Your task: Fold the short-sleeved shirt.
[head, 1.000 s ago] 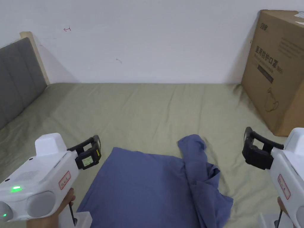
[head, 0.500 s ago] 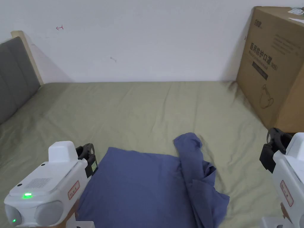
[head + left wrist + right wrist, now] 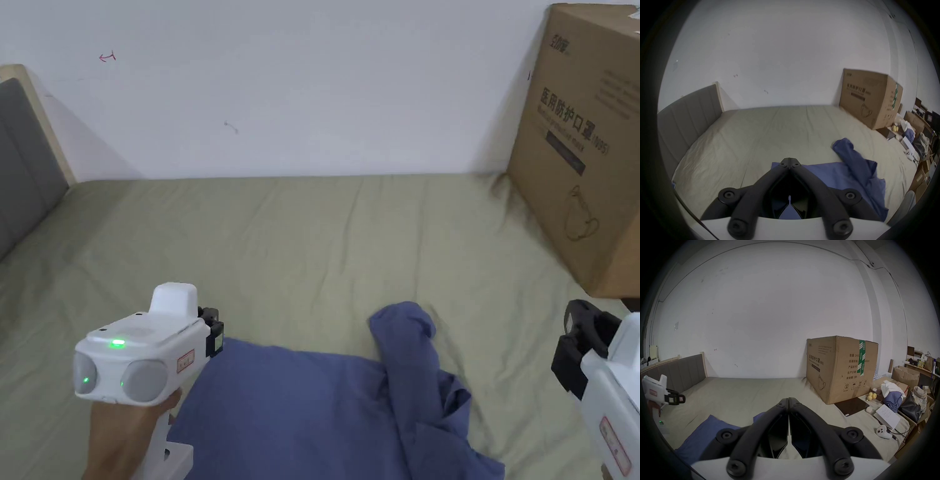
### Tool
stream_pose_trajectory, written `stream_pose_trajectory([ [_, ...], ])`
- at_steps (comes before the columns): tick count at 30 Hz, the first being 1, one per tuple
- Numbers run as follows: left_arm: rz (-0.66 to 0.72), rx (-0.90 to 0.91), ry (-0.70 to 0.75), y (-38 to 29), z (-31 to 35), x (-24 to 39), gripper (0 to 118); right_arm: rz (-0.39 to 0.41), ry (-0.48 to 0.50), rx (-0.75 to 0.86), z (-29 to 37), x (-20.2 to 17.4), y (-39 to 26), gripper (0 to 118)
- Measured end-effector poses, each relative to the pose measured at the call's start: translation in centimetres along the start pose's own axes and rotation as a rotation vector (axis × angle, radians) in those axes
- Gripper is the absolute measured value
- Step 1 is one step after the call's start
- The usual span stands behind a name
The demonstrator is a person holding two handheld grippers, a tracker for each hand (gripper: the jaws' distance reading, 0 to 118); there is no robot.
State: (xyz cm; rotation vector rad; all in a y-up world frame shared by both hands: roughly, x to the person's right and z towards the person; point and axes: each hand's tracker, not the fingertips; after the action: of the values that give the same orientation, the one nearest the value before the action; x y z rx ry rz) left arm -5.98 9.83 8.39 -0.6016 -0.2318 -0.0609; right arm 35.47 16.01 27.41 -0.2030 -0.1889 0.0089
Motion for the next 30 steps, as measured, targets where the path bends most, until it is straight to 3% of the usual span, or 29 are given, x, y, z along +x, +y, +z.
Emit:
stream_pose_trajectory([
  [3, -0.012, -0.119, -0.004, 0.9, -6.2, -1.5, 0, 0.004, -0.003, -0.029, -2.2, 0.0, -0.6, 0],
  [5, 0.015, -0.167, 0.017, 1.0, -9.8, -2.3, 11, 0.005, -0.008, -0.049, -3.4, 0.0, -1.1, 0],
  [6, 0.033, -0.219, 0.027, 1.0, -11.7, -2.9, 28, 0.007, -0.009, -0.057, -4.0, 0.0, -1.4, 0],
  [7, 0.059, -0.290, 0.030, 1.0, -12.1, -2.5, 65, 0.009, -0.011, -0.067, -4.6, 0.1, -1.7, 0],
  [8, 0.080, -0.359, 0.029, 0.7, -13.7, -2.9, 89, 0.012, -0.013, -0.081, -5.3, 0.2, -2.0, 0],
  [9, 0.106, -0.405, 0.045, 0.3, -15.1, -3.2, 105, 0.016, -0.011, -0.095, -5.8, 0.0, -2.4, 0],
  [10, 0.120, -0.435, 0.067, 0.0, -16.4, -3.4, 108, 0.017, -0.009, -0.107, -6.3, 0.1, -2.8, 0],
  [14, 0.099, -0.461, 0.105, -1.7, -20.9, -4.2, 106, 0.021, -0.012, -0.159, -7.9, 0.0, -4.6, 0],
  [15, 0.081, -0.494, 0.116, -2.4, -22.3, -4.6, 102, 0.020, -0.012, -0.172, -8.1, 0.0, -4.9, 0],
  [18, 0.038, -0.544, 0.110, -3.5, -24.3, -4.4, 68, 0.027, -0.013, -0.198, -8.4, 0.0, -5.8, 0],
  [21, 0.059, -0.505, 0.098, -2.8, -21.2, -3.0, 65, 0.033, -0.014, -0.229, -8.6, 0.4, -6.4, 0],
  [22, 0.067, -0.480, 0.063, -2.7, -20.6, -2.8, 56, 0.031, -0.012, -0.243, -8.7, 0.5, -6.5, 0],
  [23, 0.053, -0.459, 0.057, -2.5, -20.0, -2.8, 39, 0.028, -0.009, -0.261, -9.0, 0.6, -6.6, 0],
  [24, 0.049, -0.449, 0.026, -2.5, -19.5, -2.5, 3, 0.025, 0.000, -0.289, -9.4, 0.7, -6.6, 0],
  [27, 0.076, -0.361, 0.033, -2.2, -17.8, -2.8, 0, 0.003, 0.018, -0.352, -11.2, 0.6, -6.9, 0],
  [28, 0.094, -0.338, 0.030, -1.9, -16.8, -2.9, 0, 0.008, 0.026, -0.399, -12.0, 0.6, -7.0, 3],
  [29, 0.113, -0.317, 0.015, -1.6, -15.6, -3.0, 0, 0.003, 0.032, -0.435, -12.9, 0.5, -7.2, 13],
  [30, 0.127, -0.301, -0.006, -1.3, -14.5, -3.0, 0, -0.005, 0.054, -0.473, -13.9, 0.4, -7.6, 45],
])
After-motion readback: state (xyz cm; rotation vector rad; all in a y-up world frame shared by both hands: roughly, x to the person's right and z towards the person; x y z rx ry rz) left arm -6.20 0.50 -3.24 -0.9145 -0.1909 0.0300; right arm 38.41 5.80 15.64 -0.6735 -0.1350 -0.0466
